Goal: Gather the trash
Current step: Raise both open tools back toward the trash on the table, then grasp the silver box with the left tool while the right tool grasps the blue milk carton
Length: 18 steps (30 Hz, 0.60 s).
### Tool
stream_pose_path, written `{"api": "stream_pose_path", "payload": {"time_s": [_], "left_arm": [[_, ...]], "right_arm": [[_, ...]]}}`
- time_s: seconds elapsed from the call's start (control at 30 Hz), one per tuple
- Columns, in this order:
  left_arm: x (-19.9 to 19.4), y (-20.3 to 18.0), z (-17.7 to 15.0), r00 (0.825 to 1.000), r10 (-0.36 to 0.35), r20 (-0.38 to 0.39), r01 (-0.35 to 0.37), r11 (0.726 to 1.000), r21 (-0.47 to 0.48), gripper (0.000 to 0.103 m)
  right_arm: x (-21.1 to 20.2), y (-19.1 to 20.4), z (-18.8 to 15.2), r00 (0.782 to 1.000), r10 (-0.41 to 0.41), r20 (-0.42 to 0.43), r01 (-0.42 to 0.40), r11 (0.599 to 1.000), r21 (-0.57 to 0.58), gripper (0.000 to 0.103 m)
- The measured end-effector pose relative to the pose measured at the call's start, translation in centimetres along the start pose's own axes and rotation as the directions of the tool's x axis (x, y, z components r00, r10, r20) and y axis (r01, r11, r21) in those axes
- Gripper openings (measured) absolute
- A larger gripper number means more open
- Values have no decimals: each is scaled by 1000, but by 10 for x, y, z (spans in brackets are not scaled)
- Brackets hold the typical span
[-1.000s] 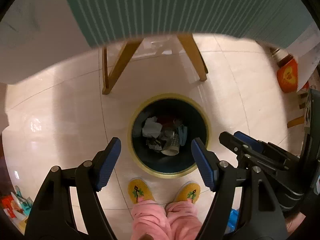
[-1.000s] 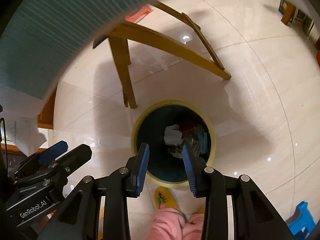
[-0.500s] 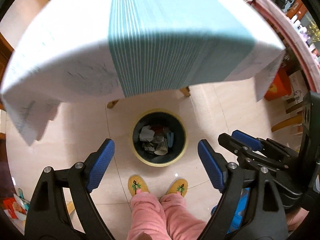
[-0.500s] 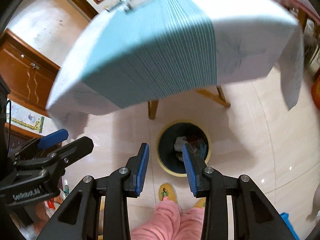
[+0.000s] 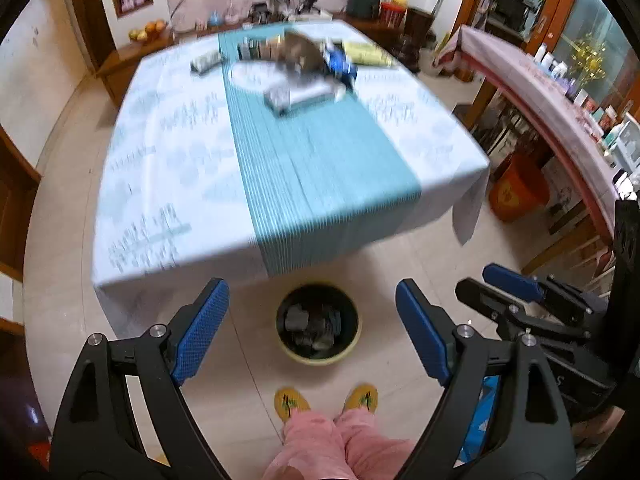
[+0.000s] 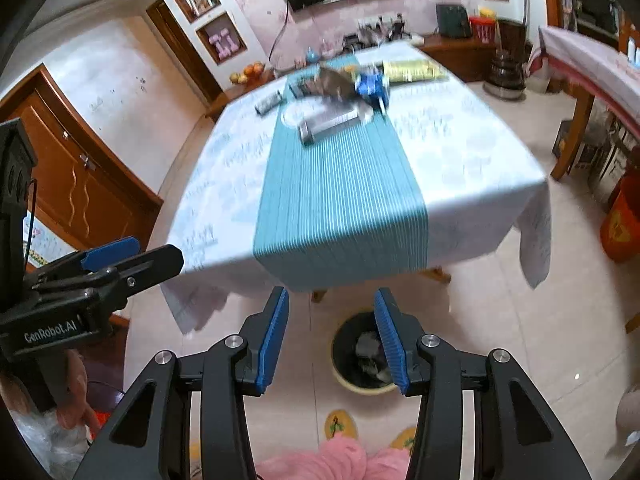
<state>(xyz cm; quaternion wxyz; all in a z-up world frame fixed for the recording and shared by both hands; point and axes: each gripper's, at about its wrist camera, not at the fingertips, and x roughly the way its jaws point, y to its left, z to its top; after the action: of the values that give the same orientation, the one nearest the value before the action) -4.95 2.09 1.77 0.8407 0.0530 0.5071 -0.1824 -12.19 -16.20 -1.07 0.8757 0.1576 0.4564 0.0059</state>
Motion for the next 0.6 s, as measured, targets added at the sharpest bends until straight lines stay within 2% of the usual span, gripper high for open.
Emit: {"api": "stream_pose_path", "payload": {"time_s": [0.03, 0.13, 0.4, 0.6], "left_arm": [[-8, 2, 7, 1000, -4, 12, 4, 1000, 2, 84], [-30, 5, 29, 999, -22, 39, 21, 1000, 17, 97], [-66, 11, 83, 991, -60, 117, 49, 995, 93, 97], [-60, 23, 119, 992, -66, 108, 50, 988, 146, 97]], "right_arm": [[-5, 6, 6, 1000, -4, 16, 4, 1000, -1, 45], [-19, 18, 23, 997, -22, 71, 22, 1000, -10, 46], [-29, 38, 76, 985, -78, 157, 77, 997, 15, 48], [-18, 38, 115, 978, -113, 177, 105, 993, 54, 48]]}}
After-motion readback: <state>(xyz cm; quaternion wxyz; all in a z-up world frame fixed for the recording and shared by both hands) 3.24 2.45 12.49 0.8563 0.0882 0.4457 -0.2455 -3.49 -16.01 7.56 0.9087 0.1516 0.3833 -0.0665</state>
